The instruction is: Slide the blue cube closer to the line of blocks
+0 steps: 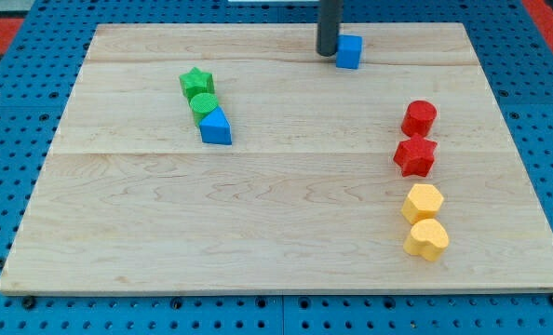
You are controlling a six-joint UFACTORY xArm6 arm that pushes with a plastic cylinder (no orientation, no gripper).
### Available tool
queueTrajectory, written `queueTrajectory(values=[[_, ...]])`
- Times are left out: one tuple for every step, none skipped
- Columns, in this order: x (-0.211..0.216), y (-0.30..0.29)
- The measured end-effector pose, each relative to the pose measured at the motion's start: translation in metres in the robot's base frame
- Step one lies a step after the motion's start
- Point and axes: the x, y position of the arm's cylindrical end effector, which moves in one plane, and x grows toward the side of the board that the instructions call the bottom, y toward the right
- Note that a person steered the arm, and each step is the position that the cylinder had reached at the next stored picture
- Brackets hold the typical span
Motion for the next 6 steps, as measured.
queueTrajectory(values=[[0.002, 0.042], [0.018, 0.07], [0.018, 0.07], [0.011, 0.048], [-0.006, 0.025], [-0.026, 0.028]])
